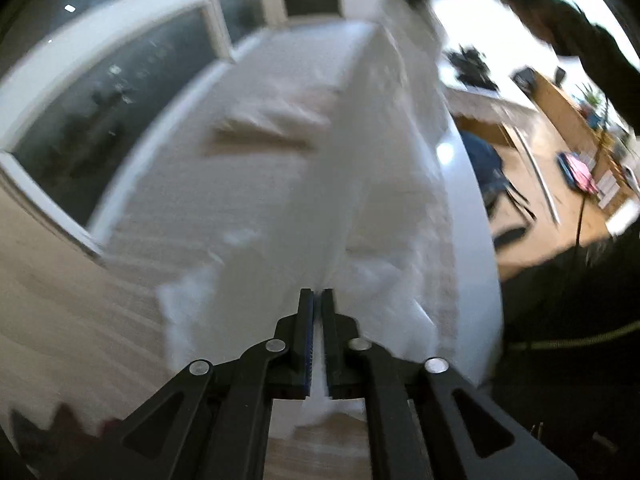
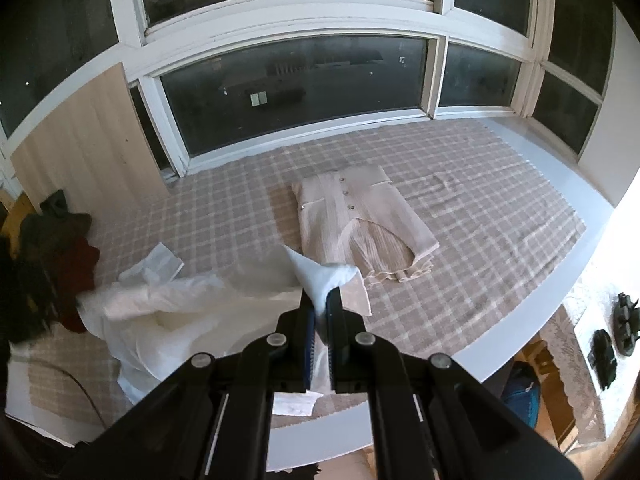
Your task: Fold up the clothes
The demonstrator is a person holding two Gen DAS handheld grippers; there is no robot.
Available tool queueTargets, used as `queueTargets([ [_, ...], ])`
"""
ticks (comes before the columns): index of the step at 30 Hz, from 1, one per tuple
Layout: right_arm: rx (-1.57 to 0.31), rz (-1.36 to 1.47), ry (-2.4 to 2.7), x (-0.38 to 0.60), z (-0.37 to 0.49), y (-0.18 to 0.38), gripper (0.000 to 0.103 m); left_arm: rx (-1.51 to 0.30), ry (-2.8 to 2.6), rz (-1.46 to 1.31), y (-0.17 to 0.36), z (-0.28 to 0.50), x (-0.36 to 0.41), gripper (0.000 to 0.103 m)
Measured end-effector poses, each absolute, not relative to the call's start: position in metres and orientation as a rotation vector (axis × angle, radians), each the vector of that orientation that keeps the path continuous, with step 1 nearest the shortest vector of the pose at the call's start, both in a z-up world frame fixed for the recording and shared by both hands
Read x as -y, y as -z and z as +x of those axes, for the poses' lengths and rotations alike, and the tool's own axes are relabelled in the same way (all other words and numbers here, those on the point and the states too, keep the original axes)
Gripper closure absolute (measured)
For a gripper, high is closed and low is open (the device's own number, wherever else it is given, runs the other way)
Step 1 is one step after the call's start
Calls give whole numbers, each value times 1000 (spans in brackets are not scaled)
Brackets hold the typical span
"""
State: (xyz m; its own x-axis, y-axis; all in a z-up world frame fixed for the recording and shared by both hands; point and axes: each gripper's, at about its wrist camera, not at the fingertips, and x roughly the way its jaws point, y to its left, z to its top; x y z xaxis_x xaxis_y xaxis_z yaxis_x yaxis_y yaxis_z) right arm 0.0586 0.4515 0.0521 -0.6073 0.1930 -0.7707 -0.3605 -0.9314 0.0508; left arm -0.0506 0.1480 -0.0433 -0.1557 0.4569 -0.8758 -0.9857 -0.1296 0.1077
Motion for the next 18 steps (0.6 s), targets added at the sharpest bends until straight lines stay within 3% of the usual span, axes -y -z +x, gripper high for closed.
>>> queueTargets([
  [4,-290,-1219,-2564,-453,47,-47,98,-989,-1587,-844,90,-29,-145,66],
  [11,-325,-1281,-2581,-458,28,-40,98,-996,-1720,-858,115,-27,-125,62],
  [18,-388,-1310,-2604,-470,9,-52,98,-900,-1740,-800,124,-20,-155,61],
])
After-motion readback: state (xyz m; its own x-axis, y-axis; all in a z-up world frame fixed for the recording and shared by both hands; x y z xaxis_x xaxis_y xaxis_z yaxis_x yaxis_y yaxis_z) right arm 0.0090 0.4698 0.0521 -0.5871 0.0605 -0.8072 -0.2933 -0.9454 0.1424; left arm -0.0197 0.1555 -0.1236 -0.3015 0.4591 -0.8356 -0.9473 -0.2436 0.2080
